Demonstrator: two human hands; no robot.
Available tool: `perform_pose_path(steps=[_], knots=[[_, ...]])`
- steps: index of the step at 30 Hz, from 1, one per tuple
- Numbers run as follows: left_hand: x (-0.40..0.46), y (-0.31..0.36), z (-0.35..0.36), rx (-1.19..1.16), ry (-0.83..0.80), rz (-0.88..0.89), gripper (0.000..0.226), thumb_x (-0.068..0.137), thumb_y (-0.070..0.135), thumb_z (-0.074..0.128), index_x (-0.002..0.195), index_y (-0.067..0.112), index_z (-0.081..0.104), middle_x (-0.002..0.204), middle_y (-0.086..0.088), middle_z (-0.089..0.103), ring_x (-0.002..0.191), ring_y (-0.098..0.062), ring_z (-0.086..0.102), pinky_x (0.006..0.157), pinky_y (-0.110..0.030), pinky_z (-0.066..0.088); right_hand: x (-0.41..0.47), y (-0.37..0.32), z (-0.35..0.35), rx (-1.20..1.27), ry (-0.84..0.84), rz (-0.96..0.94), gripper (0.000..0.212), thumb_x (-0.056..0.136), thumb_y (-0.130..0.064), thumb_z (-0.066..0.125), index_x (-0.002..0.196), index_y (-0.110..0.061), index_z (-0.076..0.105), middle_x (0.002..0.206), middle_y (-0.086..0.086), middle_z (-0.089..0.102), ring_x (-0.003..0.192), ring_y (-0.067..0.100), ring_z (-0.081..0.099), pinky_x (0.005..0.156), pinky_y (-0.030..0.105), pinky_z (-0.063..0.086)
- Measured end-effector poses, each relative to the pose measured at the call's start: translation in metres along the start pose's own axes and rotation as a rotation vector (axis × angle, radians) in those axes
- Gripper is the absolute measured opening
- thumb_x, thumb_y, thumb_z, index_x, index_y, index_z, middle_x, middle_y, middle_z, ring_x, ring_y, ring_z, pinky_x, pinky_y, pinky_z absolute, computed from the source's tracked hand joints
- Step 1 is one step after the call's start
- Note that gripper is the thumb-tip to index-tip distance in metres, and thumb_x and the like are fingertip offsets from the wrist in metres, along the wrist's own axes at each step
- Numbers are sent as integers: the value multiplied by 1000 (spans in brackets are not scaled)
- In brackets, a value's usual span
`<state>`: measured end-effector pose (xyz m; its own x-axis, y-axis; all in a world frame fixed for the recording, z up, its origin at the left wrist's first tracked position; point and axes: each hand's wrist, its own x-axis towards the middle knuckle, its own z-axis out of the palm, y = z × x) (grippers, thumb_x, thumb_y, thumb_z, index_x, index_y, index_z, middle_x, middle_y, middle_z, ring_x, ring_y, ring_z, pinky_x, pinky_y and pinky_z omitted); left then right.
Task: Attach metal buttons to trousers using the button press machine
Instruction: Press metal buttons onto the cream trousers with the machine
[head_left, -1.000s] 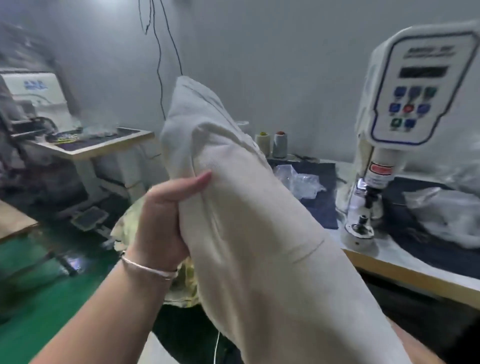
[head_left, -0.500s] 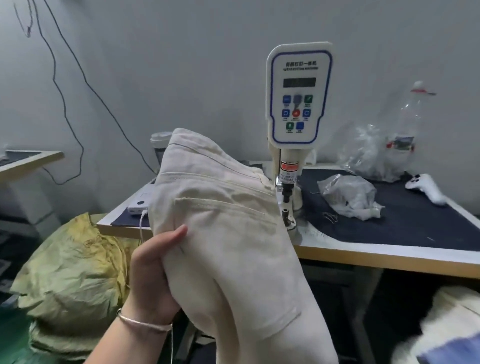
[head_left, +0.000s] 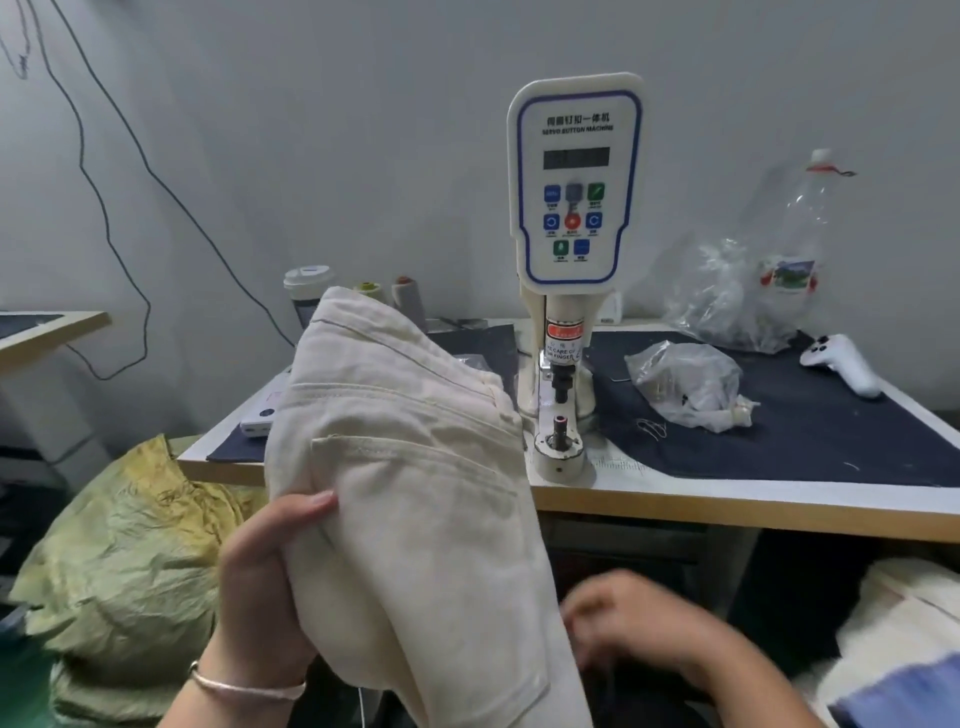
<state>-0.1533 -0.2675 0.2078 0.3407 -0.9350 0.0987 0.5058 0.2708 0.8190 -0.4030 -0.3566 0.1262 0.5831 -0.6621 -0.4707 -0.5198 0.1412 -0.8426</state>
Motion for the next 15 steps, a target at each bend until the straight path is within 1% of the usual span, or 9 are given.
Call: perform_pose_path(steps=[1,3,5,7,9,10,12,14,15], knots=[[1,-5,-3,-5,-2,-25,29,67,11,49,62,8,78,64,-7,72,59,-19,72,53,-24,57,-1,-11,-2,290,47,-104,29,101,-22,48,117,-5,64,103,12,73,93,22,70,84,31,53],[0,-17,-10,13,-4,-135,20,57,7,57,59,2,76,64,-14,71,59,-26,72,53,-29,59,-14,-39,-4,626,47,-329,49,99,-48,41,127,-13,60,119,13,68,112,29,64,99,42,50],[-1,-24,-16,34,-59,-287,29,44,7,64,68,-4,76,72,-24,70,64,-36,71,58,-39,62,-18,-58,5,794,33,-502,59,86,-52,60,132,-16,56,128,9,64,120,27,60,101,42,48],[5,-25,-25,112,-100,-330,41,44,4,65,83,-5,76,83,-28,71,70,-39,72,59,-41,61,-14,-65,14,812,172,-562,61,75,-28,80,129,-13,56,120,10,68,111,27,65,92,38,54],[19,-18,-27,207,-170,-262,45,61,4,65,105,4,74,104,-25,72,88,-39,72,67,-40,61,-7,-70,13,796,362,-553,53,75,-4,75,124,-17,58,112,9,72,102,28,69,83,37,58],[26,-12,-28,246,-204,-221,45,68,12,67,113,9,71,114,-22,70,99,-38,70,73,-39,61,-3,-74,12,759,415,-544,50,79,3,70,123,-20,59,110,7,72,101,26,70,84,37,58],[41,-1,-30,307,-221,-218,43,77,26,69,119,15,70,125,-15,68,112,-32,66,83,-38,60,6,-82,14,663,444,-493,47,86,4,64,124,-23,58,111,2,72,102,21,69,89,38,55],[57,8,-31,447,-151,-297,37,82,38,65,113,19,75,118,-9,72,106,-27,70,82,-39,57,16,-90,20,574,367,-426,45,91,-5,63,129,-26,54,117,-3,70,107,16,67,98,39,51],[66,9,-34,529,-102,-332,37,79,38,67,108,16,76,111,-10,74,98,-27,73,79,-40,55,22,-93,24,511,301,-395,42,92,-10,63,129,-28,54,117,-6,69,108,13,66,100,39,49]])
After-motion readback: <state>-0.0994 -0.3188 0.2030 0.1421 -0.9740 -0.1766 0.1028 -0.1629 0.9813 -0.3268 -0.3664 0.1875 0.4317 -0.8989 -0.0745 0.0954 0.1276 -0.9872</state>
